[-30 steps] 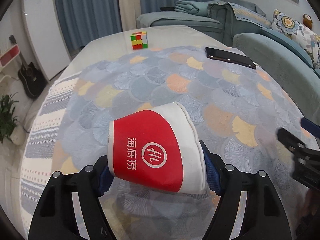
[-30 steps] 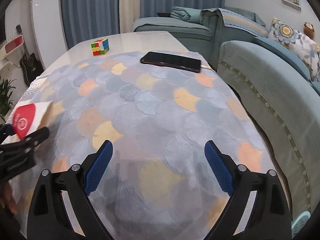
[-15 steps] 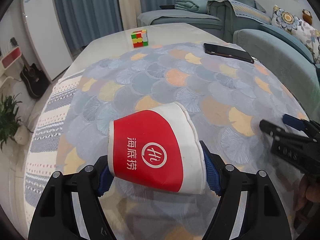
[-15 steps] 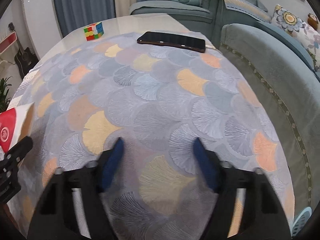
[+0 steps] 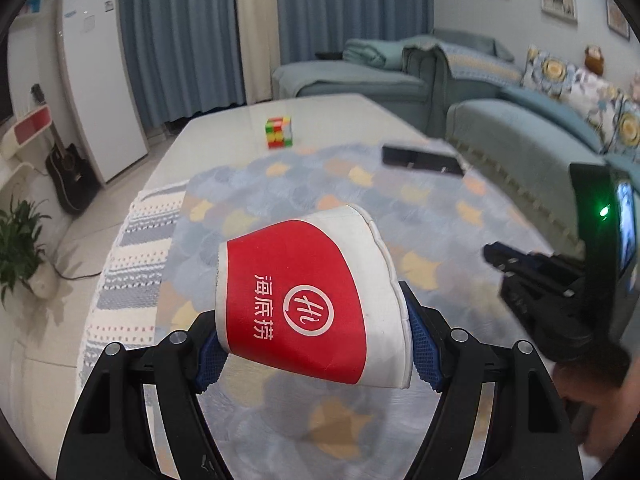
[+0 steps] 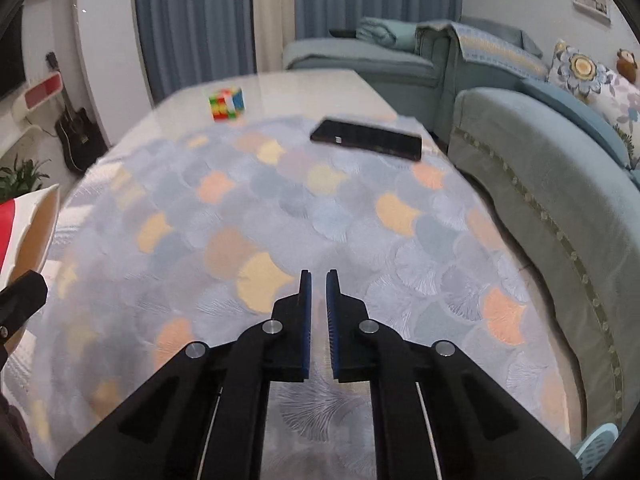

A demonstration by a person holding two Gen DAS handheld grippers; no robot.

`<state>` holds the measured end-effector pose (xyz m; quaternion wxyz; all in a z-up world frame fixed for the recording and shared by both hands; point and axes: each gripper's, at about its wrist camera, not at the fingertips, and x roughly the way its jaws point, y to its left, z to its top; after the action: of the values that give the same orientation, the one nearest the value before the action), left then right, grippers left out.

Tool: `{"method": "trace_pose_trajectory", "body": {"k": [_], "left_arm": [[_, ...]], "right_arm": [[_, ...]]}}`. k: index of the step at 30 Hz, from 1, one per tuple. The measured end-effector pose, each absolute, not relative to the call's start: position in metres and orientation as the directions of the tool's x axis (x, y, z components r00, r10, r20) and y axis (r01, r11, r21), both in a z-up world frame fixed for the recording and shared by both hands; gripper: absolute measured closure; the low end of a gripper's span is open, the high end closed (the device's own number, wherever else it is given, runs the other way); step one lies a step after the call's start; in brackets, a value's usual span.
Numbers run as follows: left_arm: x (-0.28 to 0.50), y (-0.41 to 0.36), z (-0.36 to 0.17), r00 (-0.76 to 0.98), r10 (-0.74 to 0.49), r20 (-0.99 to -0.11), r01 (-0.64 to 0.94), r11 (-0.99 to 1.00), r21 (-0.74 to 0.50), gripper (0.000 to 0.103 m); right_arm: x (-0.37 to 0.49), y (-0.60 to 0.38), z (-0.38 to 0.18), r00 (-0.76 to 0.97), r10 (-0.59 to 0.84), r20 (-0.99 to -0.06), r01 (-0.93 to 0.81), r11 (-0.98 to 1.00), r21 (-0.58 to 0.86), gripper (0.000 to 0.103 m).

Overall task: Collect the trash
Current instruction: 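Carry the paper cup with the left gripper over the blue basket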

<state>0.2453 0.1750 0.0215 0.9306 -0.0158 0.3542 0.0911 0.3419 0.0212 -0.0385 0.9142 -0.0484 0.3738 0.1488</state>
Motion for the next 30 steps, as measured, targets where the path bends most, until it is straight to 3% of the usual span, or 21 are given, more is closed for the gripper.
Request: {"method": "trace_pose_trajectory", "body": {"k": [13,30], "left_arm": [[0.169,0.157,0.083,0.837,0.126,-0.532,-0.149,0.989,0.0,0.031],[0.139,0.111,0.104,0.891,0.043,-0.452,-0.023,0.998,0.05,0.031]], "right_arm": [[0.288,-0.002,0.036,0.783,0.256,-0.566,-0.316,0.949,-0.008,0.097],[0.209,-0.04,0.076,0.795,0.297,-0.528,-0.342,0.94,0.014,0.098]]}}
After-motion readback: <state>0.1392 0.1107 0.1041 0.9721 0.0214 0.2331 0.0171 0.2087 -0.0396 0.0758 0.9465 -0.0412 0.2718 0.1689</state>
